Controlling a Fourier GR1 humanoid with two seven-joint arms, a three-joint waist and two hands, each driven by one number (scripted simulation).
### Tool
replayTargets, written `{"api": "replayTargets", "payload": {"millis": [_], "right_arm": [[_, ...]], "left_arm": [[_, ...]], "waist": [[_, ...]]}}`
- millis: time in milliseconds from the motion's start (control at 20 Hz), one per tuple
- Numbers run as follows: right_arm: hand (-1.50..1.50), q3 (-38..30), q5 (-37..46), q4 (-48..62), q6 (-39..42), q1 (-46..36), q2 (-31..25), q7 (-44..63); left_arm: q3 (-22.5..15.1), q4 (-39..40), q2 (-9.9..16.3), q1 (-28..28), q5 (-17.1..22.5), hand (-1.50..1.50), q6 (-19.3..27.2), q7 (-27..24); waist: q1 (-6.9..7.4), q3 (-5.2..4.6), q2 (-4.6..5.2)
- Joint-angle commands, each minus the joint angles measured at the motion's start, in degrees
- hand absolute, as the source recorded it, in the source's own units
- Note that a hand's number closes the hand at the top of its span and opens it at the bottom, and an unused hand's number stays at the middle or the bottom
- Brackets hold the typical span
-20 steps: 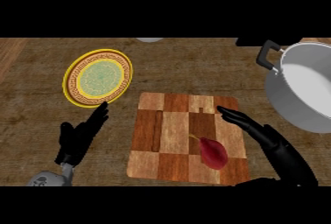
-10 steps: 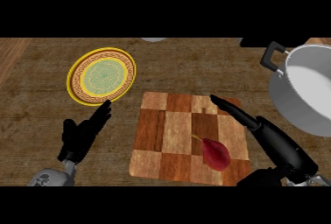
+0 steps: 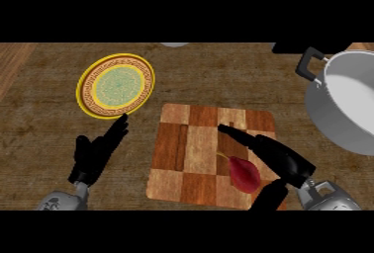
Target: Pick the pear from the cutting board and place it in the pot
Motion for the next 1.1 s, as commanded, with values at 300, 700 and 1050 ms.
{"api": "replayTargets", "payload": {"millis": [300,700,1050], "right_arm": [[-1.50,-6.5,10.5,13.7,1.1,2.3,0.1,-19.1],[-1.50,-12.4,3.1,22.2,9.8,-1.3,3.6,-24.6],[-1.50,-14.4,-2.0,21.7,13.1,4.0,6.9,-24.6]], "left_arm": [[2.6,1.6,-3.2,0.4,-3.7,0.00,-2.5,-1.7],[5.6,4.2,-4.3,-2.1,-4.1,0.00,-5.1,-0.4],[7.7,5.6,-4.0,-0.8,-5.4,0.00,-6.6,-2.3]], "waist": [[-0.38,0.01,-0.06],[-0.29,0.01,0.06],[-0.55,-0.01,-0.02]]}}
